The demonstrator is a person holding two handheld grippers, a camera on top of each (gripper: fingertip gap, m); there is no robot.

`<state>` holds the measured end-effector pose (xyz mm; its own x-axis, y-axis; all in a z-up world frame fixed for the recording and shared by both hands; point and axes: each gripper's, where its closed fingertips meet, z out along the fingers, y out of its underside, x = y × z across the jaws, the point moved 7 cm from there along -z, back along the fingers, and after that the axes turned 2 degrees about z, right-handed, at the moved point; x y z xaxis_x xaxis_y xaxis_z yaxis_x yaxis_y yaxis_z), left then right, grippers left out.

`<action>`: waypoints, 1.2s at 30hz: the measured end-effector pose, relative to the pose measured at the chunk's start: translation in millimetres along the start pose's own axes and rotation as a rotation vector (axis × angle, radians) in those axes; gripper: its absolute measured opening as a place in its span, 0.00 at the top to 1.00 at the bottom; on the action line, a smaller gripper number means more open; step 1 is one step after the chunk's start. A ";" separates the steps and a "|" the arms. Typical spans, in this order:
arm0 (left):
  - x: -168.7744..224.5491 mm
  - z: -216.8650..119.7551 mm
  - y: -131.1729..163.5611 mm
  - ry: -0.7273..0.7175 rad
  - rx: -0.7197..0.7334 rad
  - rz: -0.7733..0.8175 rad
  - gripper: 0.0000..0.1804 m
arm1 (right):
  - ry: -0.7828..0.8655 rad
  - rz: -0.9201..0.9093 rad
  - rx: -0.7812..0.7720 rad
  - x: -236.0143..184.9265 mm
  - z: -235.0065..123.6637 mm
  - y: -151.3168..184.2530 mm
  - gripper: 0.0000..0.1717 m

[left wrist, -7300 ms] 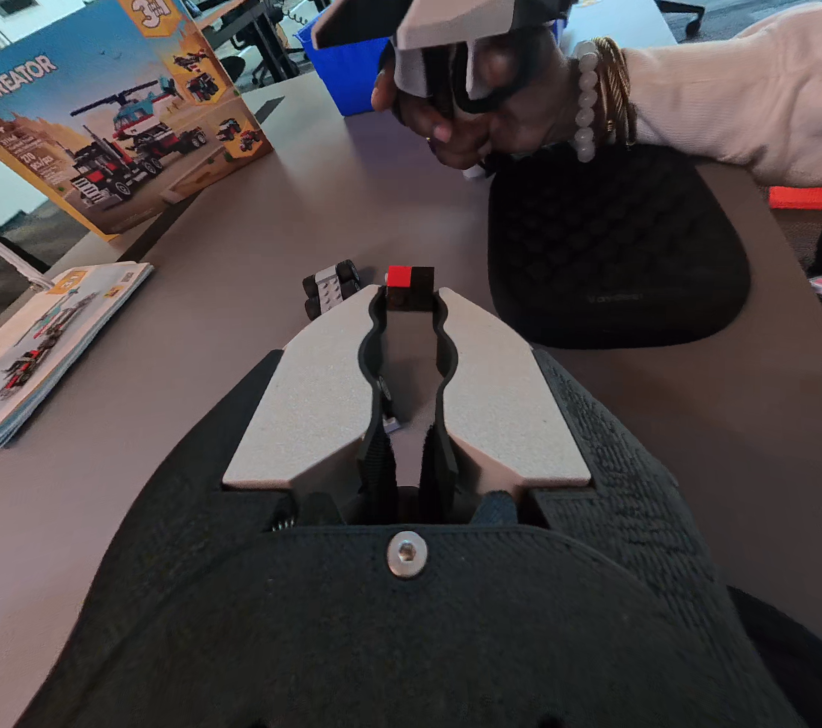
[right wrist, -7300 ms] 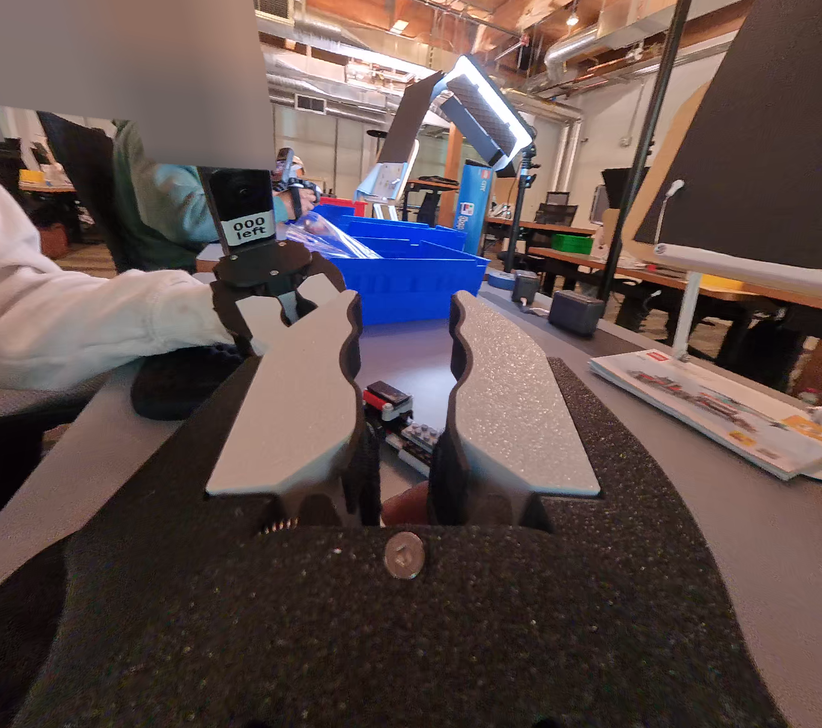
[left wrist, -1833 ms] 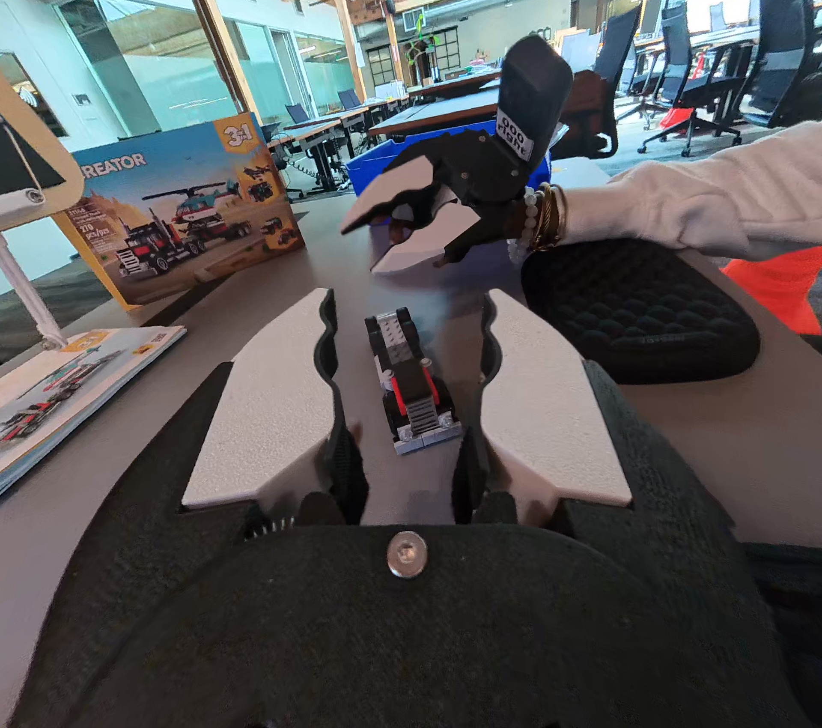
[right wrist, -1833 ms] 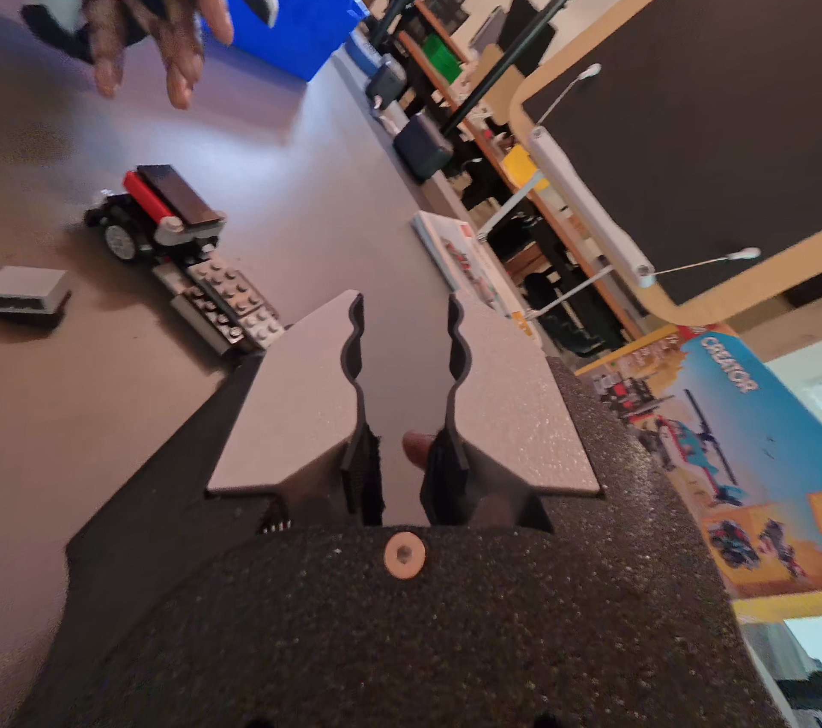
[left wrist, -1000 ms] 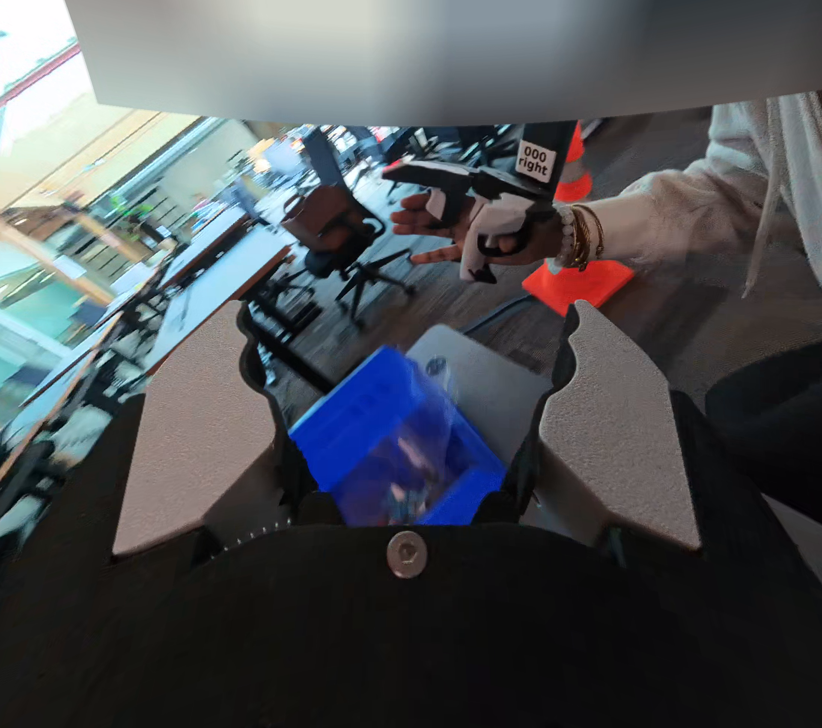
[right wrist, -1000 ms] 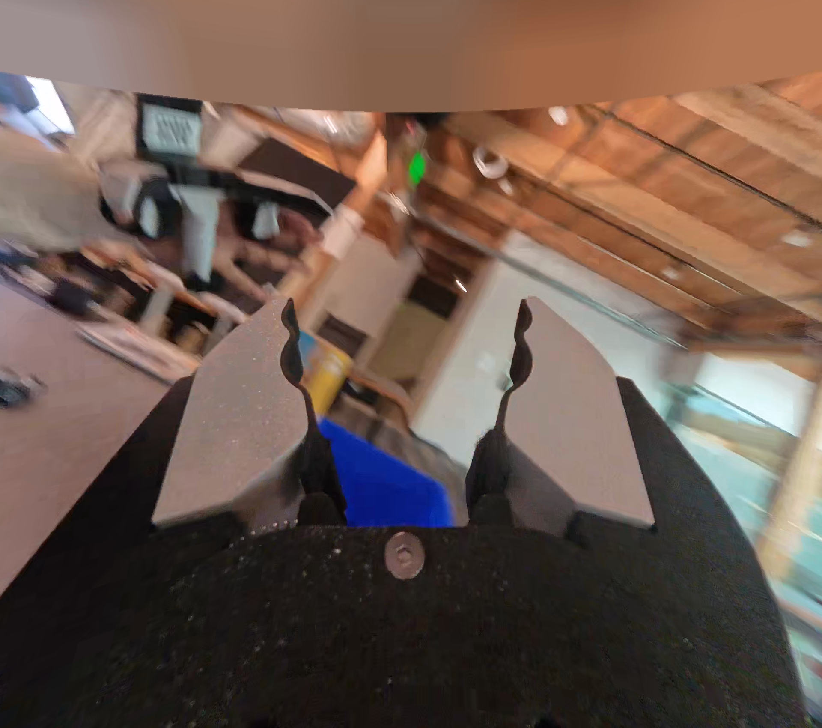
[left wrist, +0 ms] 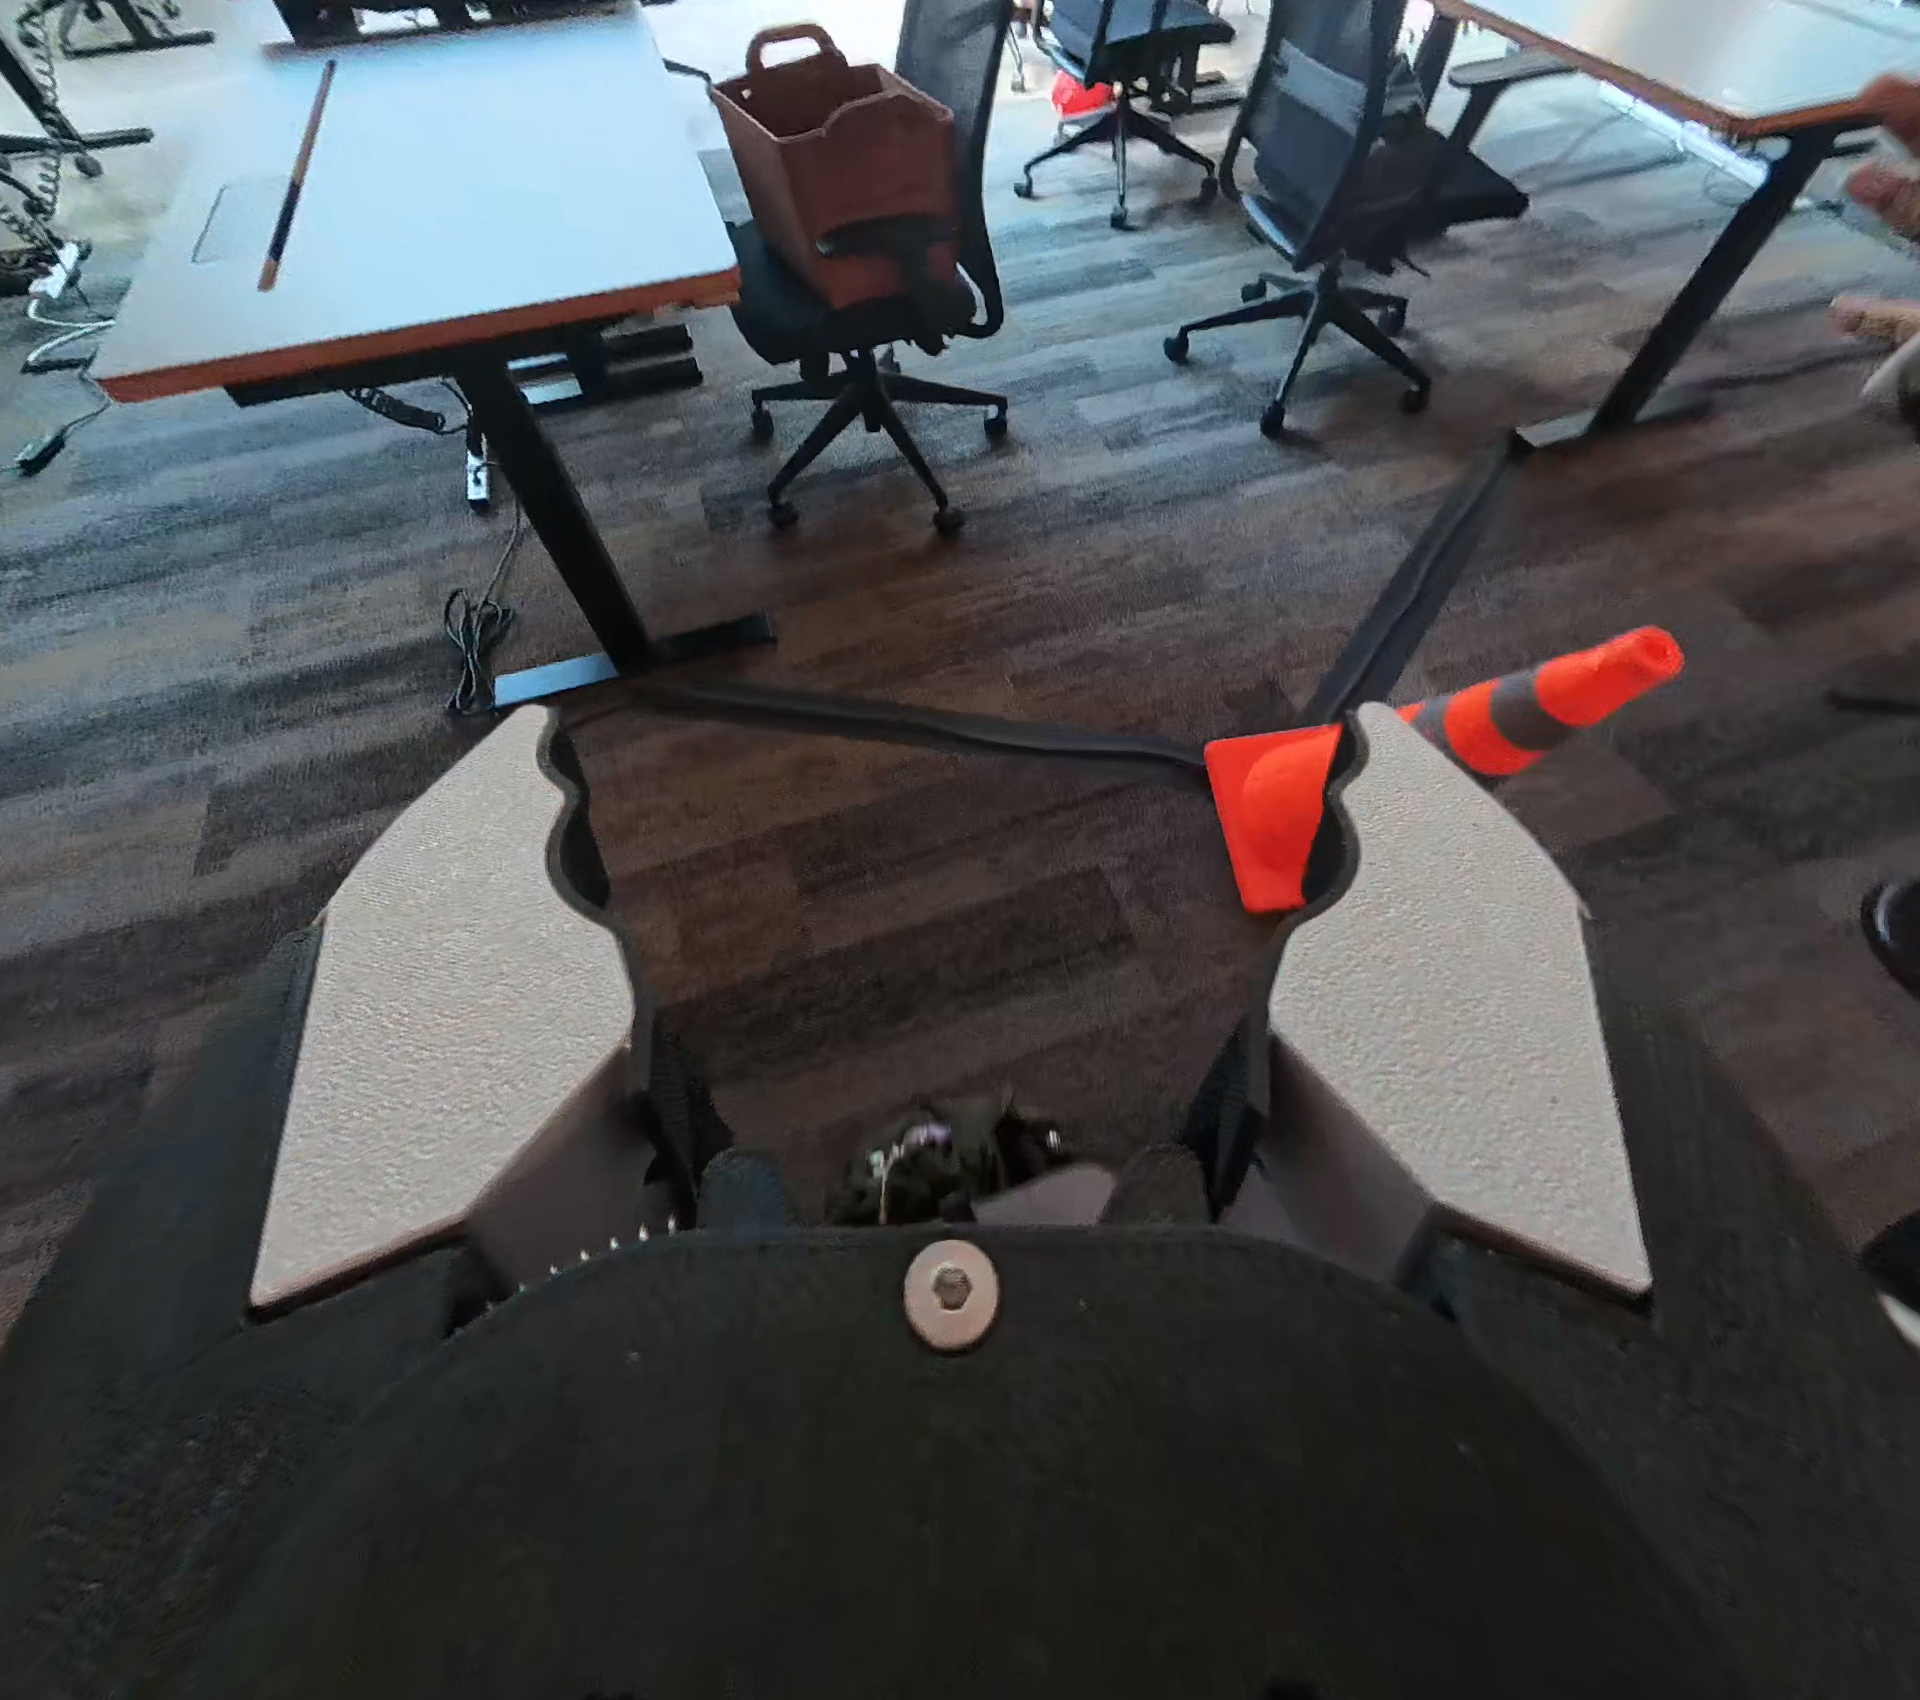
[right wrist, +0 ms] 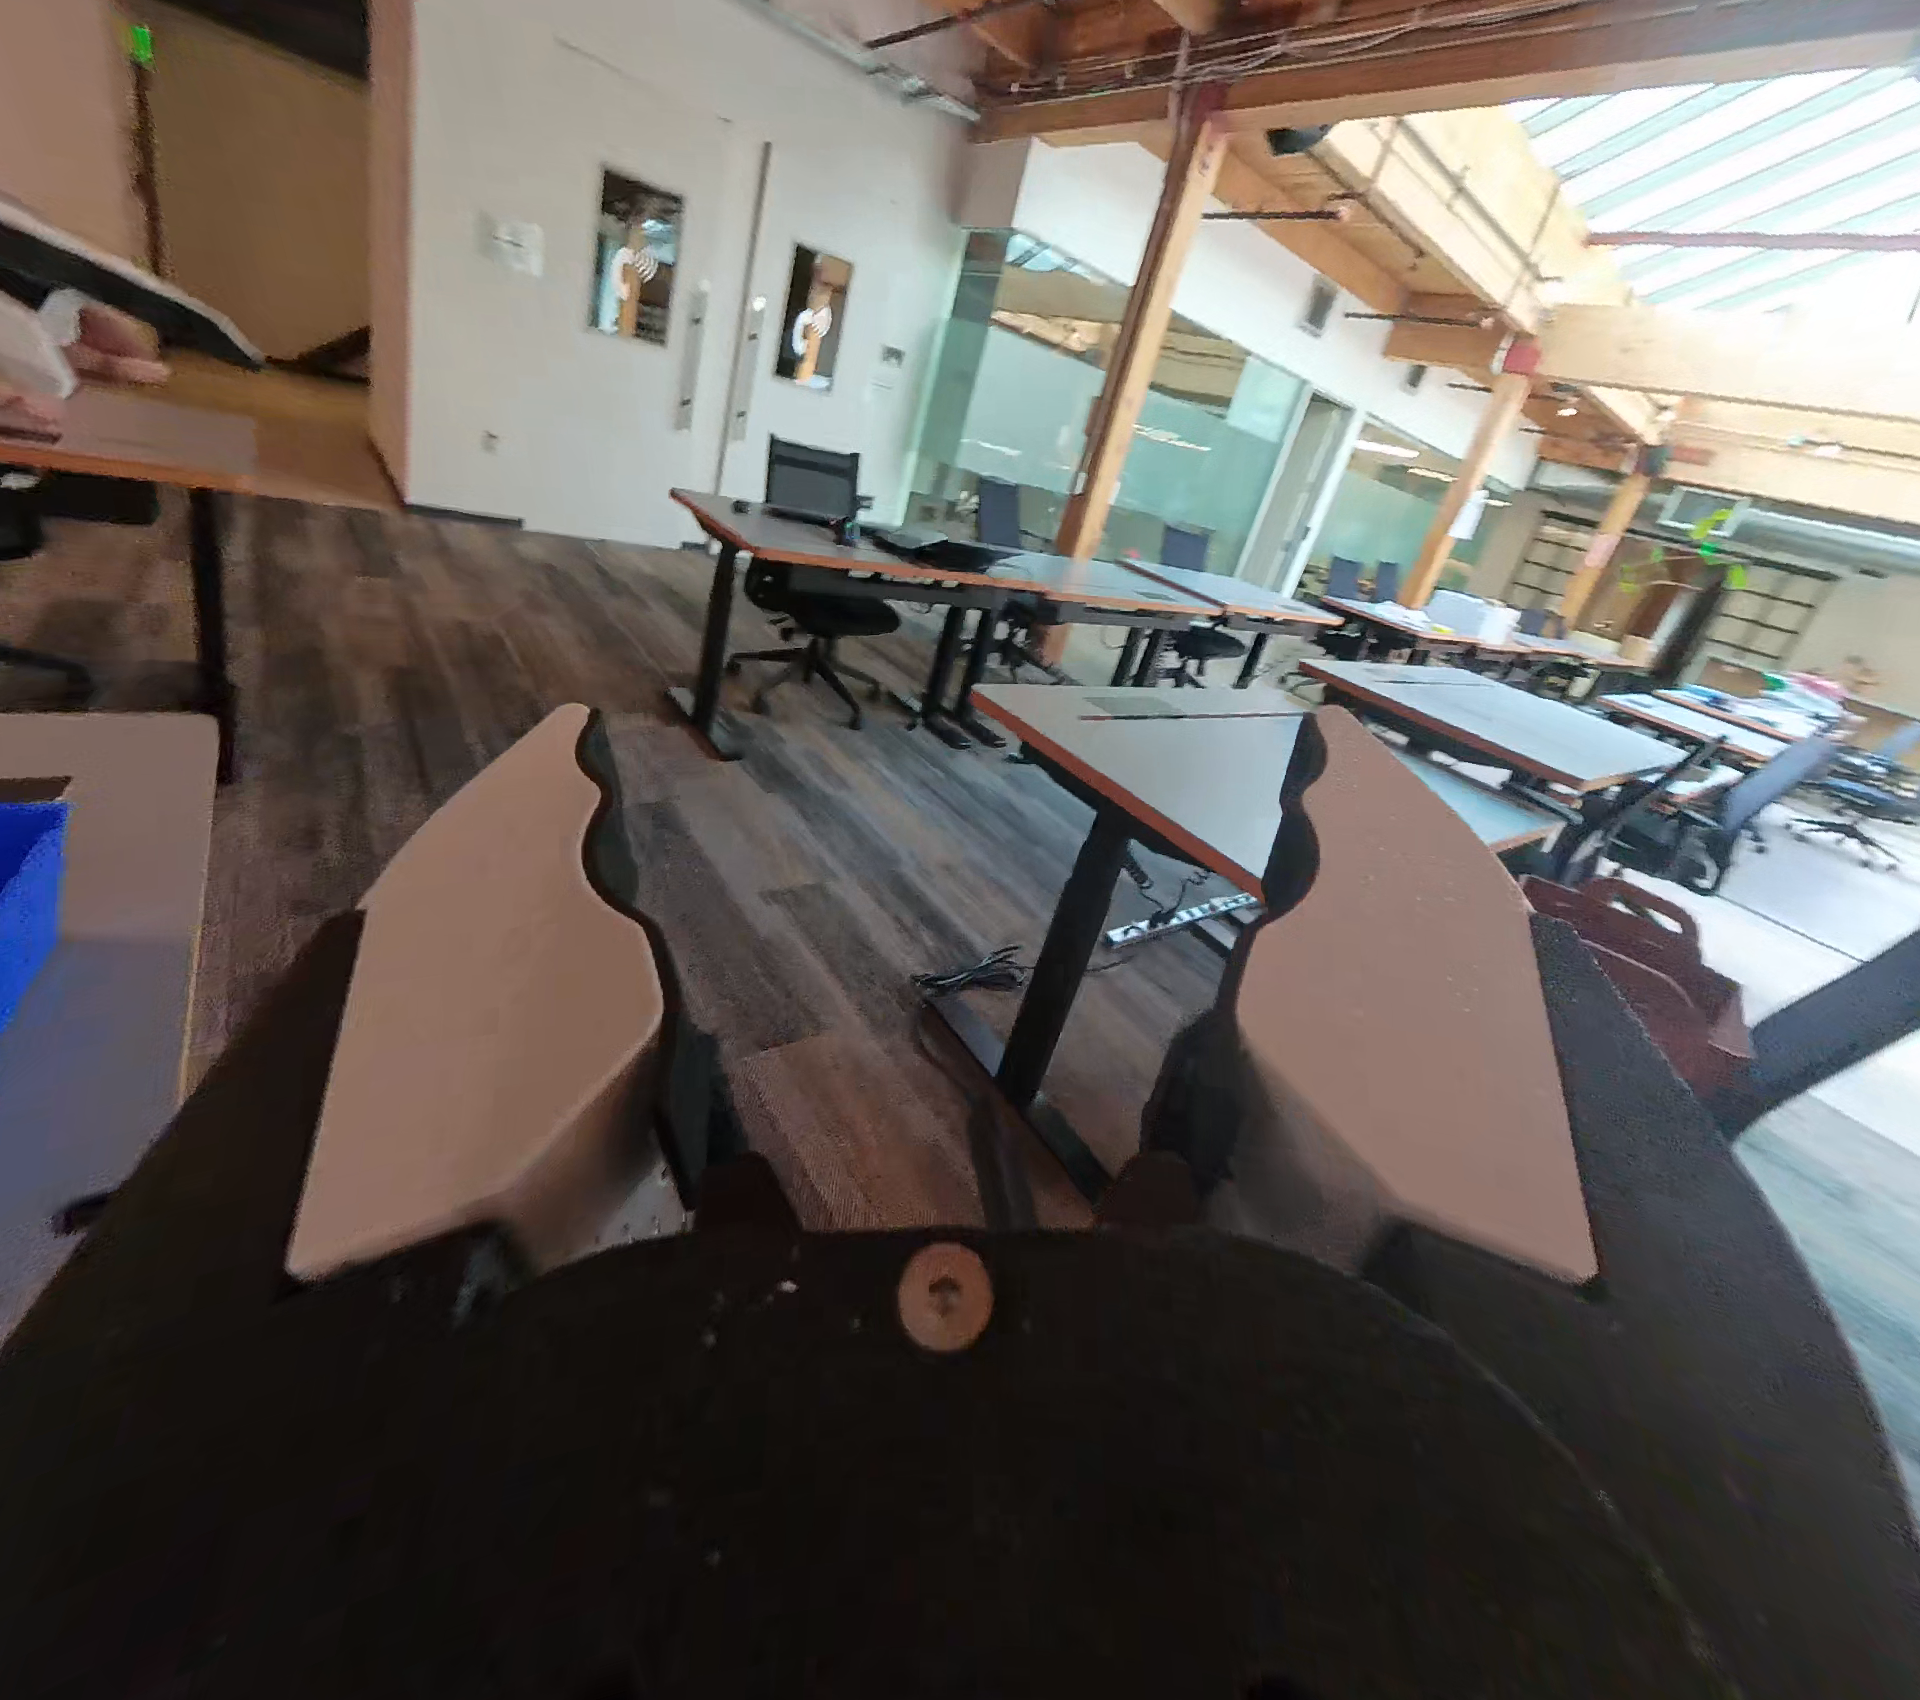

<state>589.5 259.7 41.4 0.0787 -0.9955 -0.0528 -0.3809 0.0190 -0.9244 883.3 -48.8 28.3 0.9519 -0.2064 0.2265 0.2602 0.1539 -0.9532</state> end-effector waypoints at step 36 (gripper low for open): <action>-506.1 77.1 74.4 -1.146 0.204 -0.480 0.27 | -1.502 0.049 0.159 -270.5 962.8 147.8 0.33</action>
<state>592.3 772.2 -29.7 0.9615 -0.2553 0.1017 0.0486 -0.2062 -0.9773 820.2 960.1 18.9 0.2109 0.9372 0.2778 0.1445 0.2512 -0.9571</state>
